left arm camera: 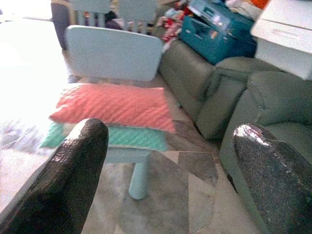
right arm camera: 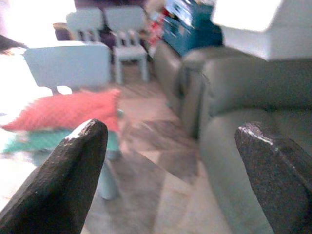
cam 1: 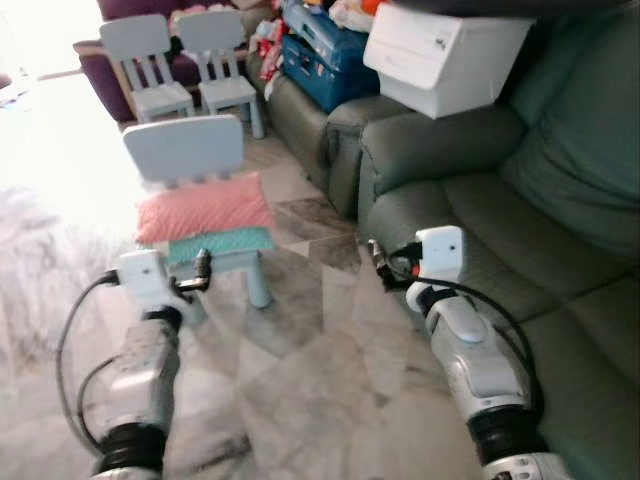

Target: Move the pillow to the sofa

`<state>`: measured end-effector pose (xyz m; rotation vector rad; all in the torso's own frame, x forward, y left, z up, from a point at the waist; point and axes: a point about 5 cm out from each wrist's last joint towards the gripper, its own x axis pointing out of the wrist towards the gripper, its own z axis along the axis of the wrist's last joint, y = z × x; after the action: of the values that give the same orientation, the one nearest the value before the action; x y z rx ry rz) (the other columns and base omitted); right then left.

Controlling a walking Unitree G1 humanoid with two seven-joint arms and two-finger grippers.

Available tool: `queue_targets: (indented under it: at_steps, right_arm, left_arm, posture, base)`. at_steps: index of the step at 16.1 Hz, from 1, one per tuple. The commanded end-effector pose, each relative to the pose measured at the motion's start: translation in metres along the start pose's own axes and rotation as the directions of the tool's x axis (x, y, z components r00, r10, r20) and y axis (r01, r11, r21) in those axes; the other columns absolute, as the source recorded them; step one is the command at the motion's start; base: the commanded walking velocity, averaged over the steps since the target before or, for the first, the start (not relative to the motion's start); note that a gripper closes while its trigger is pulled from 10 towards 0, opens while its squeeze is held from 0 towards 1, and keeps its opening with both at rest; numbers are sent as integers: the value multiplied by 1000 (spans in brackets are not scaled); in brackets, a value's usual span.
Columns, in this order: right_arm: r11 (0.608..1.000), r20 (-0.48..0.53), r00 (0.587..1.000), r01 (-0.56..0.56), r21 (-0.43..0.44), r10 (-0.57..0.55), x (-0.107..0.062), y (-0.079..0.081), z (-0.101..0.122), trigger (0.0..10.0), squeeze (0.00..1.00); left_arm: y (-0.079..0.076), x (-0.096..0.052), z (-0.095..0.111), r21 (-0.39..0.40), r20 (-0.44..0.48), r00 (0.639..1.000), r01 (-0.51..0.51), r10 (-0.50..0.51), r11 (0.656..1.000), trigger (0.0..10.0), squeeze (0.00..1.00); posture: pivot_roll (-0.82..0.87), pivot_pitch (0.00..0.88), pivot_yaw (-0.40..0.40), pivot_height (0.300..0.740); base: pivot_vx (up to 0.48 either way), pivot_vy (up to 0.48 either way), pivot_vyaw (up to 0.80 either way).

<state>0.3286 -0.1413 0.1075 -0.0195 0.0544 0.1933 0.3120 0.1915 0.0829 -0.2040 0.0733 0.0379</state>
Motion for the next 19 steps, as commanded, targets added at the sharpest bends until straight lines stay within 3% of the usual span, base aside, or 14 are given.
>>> queue_targets:
  at_steps: [1,5,19]
  right_arm:
    - [1000,30,1000,-10,5,9,2,4,7,10000,0]
    - [1000,30,999,-10,10,10,3,6,7,10000,0]
    - [999,52,998,-38,-18,39,5,13,11,10000,0]
  left_arm:
    - [9,0,5,25,11,1000,-26,26,999,10000,0]
    - [9,0,3,33,4,1000,-23,23,999,10000,0]
    - [8,1,0,63,-10,999,-32,33,997,10000,0]
  posture:
    - [-167,40,12,740]
    - [-169,38,14,740]
    - [-168,29,14,740]
  base:
    - [349,330,0]
    - [352,326,0]
    - [476,0,0]
